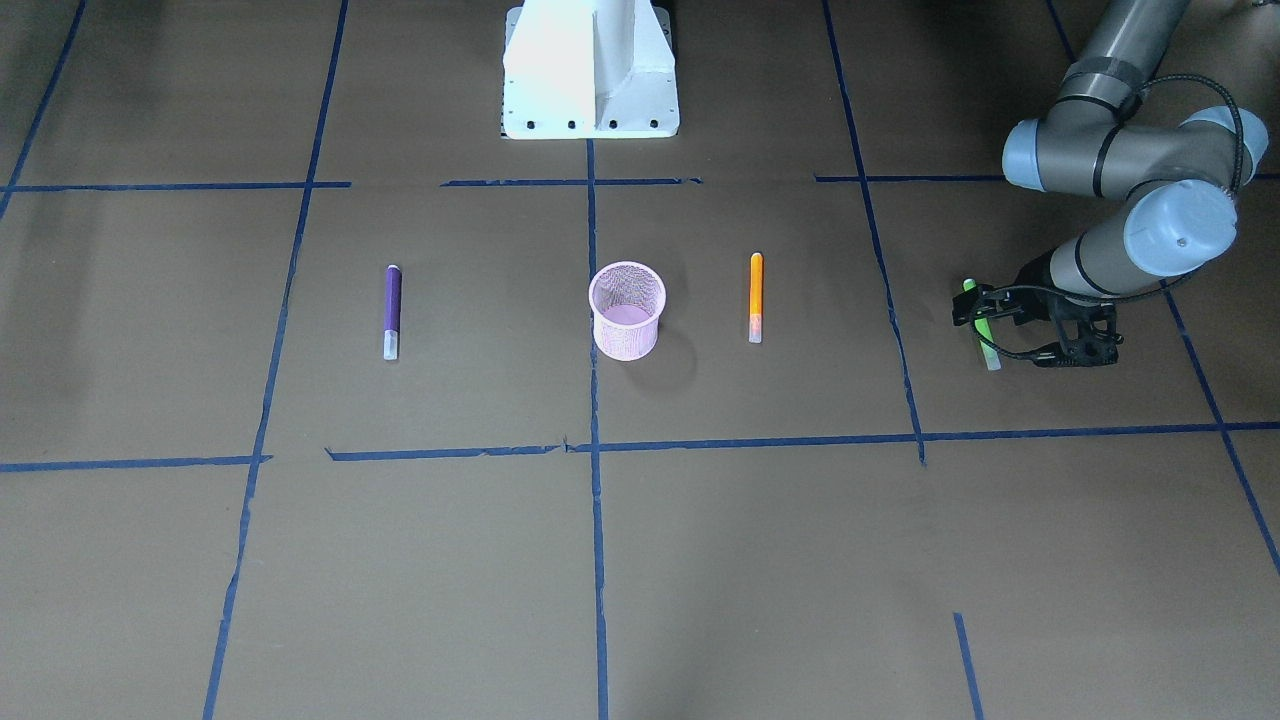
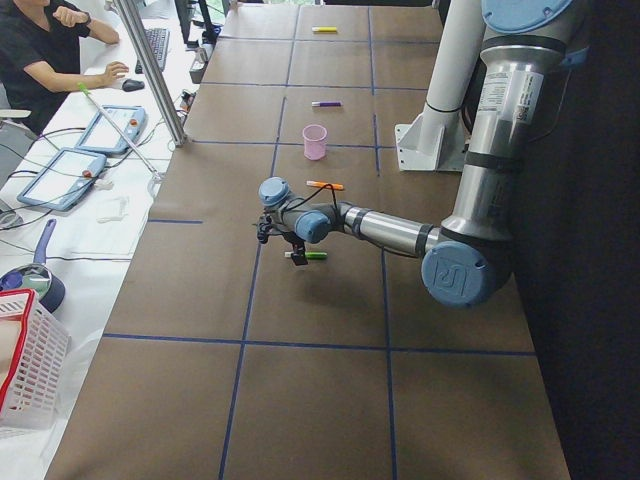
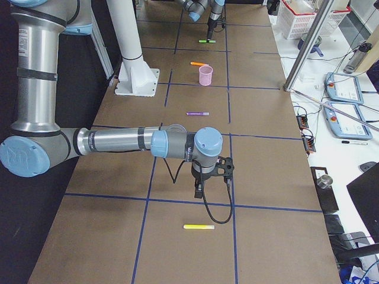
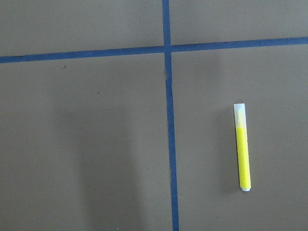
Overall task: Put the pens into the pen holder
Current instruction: 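Lower the left gripper onto the green highlighter and grasp it, then lift the green highlighter with the left gripper and carry it over the pen cup, then lower the green highlighter into the pen cup and open the left gripper, then raise the left gripper away from the cup while the right gripper grasps the yellow highlighter, then carry the yellow highlighter with the right gripper toward the pen cup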
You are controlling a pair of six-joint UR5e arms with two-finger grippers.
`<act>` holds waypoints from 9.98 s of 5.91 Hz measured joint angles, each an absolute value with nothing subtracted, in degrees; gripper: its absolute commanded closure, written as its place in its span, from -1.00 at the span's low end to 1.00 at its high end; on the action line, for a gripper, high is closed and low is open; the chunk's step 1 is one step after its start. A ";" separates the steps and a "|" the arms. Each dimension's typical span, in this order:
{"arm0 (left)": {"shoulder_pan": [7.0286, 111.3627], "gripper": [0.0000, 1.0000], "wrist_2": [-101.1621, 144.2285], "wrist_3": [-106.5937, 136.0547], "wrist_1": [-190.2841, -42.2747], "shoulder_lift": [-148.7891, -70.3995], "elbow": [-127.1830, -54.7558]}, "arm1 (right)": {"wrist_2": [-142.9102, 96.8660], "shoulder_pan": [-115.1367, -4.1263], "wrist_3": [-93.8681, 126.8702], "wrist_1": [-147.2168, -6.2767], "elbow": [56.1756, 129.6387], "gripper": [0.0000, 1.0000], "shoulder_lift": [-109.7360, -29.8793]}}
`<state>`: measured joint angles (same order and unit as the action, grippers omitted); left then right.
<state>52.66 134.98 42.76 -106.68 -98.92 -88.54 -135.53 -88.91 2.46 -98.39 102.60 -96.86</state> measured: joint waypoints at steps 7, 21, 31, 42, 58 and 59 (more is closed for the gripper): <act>52.38 1.00 133.71 42.57 -106.57 -99.00 -88.23 | -135.44 -88.86 2.40 -98.35 102.46 -1.00 -96.85; 25.11 0.83 86.63 53.16 -130.32 -120.25 -101.29 | -135.61 -88.59 2.16 -98.26 102.75 -1.00 -96.68; 26.35 -1.00 82.02 53.85 -123.06 -119.35 -104.42 | -135.37 -87.59 2.29 -91.57 98.29 -0.96 -96.74; 32.52 -1.00 86.87 60.71 -101.43 -113.84 -114.32 | -132.01 -81.46 2.37 -77.45 64.88 -0.66 -85.68; 32.18 -1.00 87.16 61.67 -101.51 -113.91 -114.90 | -132.10 -77.56 13.21 -76.66 93.86 0.98 -85.07; 32.05 -1.00 87.91 62.36 -101.51 -113.91 -114.88 | -131.93 -74.55 15.06 -74.43 98.54 0.98 -84.59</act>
